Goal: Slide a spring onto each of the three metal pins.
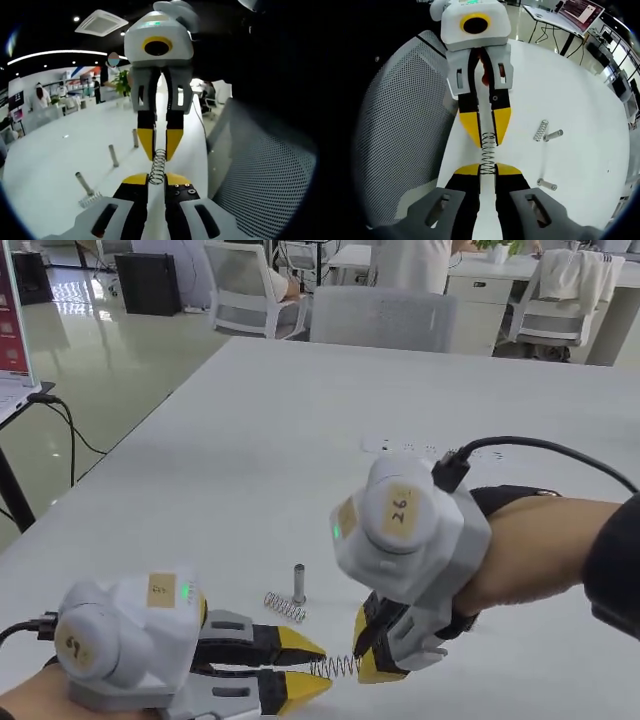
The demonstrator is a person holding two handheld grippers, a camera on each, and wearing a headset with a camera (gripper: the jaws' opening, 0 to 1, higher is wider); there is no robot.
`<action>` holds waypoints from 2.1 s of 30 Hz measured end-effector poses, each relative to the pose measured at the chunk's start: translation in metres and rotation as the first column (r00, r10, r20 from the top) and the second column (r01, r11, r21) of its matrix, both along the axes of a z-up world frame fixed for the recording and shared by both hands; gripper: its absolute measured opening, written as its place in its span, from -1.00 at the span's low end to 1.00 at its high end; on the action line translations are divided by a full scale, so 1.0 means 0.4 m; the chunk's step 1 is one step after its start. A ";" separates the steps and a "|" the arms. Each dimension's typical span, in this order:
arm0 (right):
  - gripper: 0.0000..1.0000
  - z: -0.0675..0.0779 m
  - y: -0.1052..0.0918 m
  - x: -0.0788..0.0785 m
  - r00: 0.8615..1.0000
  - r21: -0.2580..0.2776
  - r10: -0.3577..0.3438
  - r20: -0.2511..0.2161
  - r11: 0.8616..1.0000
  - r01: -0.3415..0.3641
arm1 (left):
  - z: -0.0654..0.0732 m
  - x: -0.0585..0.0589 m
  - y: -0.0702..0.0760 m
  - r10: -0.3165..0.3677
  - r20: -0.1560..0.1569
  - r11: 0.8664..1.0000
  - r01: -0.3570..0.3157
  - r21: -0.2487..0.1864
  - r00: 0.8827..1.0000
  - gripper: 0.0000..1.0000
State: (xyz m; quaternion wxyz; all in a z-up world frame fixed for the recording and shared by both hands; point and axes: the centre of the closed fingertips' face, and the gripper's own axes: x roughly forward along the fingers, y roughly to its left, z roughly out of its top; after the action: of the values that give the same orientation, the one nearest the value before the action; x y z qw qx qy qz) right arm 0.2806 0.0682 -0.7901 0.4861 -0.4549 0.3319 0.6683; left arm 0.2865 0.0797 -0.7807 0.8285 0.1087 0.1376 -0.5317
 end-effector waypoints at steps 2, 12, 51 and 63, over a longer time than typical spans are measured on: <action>-0.85 -0.001 -0.001 0.000 1.000 -0.002 0.006 0.004 1.000 -0.006 | -0.002 -0.002 0.000 -0.004 -0.002 1.000 0.004 0.002 1.000 -0.94; -0.84 -0.002 -0.002 -0.003 1.000 0.013 -0.002 -0.011 1.000 0.002 | -0.003 -0.007 0.000 -0.021 -0.005 1.000 0.021 0.006 1.000 -0.97; -0.83 0.057 0.061 -0.016 0.999 0.134 -0.026 -0.021 0.991 0.029 | 0.007 -0.001 -0.001 -0.007 -0.006 1.000 0.007 -0.012 1.000 -0.97; -0.84 0.070 0.085 -0.024 0.999 0.143 -0.031 -0.023 0.989 0.034 | 0.010 0.000 -0.006 -0.009 0.000 1.000 0.009 -0.022 1.000 -0.96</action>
State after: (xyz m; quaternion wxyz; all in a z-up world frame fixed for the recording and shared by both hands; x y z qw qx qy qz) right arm 0.2709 0.1020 -0.7623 0.5249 -0.4064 0.2952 0.6871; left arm 0.2867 0.0774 -0.7766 0.8272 0.1003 0.1312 -0.5370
